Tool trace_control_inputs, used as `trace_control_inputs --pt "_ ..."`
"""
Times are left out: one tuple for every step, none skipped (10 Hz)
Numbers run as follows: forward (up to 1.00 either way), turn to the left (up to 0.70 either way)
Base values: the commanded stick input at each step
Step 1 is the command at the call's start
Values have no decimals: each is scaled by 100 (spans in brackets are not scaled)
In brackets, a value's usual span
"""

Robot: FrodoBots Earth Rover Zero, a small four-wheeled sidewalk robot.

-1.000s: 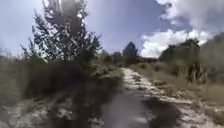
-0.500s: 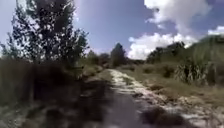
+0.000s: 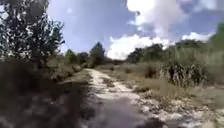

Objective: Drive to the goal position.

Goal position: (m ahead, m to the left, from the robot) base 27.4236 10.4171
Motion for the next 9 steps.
trace_control_inputs --pt "85 0" --pt "85 0" --pt "85 0" --pt "85 0" --pt "85 0" --pt "85 0" --pt "84 0" --pt "71 0" --pt "70 31"
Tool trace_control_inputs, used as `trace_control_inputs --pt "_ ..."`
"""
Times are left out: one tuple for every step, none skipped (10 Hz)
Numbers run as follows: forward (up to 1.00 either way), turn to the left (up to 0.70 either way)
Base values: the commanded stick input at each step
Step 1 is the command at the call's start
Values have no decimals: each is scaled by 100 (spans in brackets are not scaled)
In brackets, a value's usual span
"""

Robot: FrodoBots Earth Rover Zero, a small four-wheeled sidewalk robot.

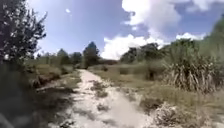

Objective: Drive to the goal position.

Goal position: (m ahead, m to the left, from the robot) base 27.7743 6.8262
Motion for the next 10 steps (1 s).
trace_control_inputs --pt "70 35" --pt "70 35" --pt "70 25" --pt "70 0" --pt "70 0" --pt "70 0" --pt "70 0" --pt "70 0" --pt "70 0" --pt "70 0"
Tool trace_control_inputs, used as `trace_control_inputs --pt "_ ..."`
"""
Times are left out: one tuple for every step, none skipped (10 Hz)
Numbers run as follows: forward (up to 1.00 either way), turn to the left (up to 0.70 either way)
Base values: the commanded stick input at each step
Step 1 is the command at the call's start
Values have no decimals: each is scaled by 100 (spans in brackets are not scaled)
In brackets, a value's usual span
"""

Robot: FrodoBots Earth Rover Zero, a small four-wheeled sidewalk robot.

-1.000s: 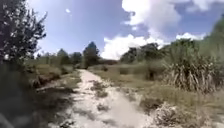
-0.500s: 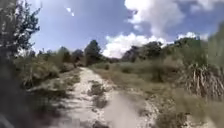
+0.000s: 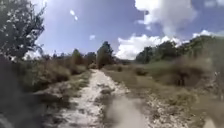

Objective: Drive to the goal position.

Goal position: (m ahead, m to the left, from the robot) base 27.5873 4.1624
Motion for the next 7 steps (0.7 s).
trace_control_inputs --pt "70 0" --pt "70 0" --pt "70 0" --pt "70 0" --pt "70 0" --pt "70 0" --pt "70 0"
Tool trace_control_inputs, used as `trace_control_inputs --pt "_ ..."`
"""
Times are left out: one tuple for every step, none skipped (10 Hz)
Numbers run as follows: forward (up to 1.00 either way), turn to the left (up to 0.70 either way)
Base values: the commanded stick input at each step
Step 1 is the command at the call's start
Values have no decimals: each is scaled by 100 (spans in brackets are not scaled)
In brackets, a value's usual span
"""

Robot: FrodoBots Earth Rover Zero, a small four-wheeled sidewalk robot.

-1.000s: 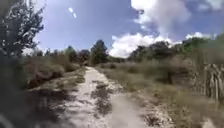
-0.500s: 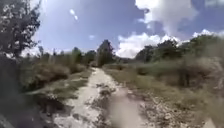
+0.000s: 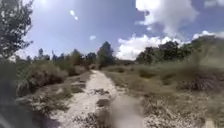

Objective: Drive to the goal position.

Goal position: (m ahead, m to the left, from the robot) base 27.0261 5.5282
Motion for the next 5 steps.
trace_control_inputs --pt "70 0" --pt "70 0" --pt "70 0" --pt "70 0" --pt "70 0"
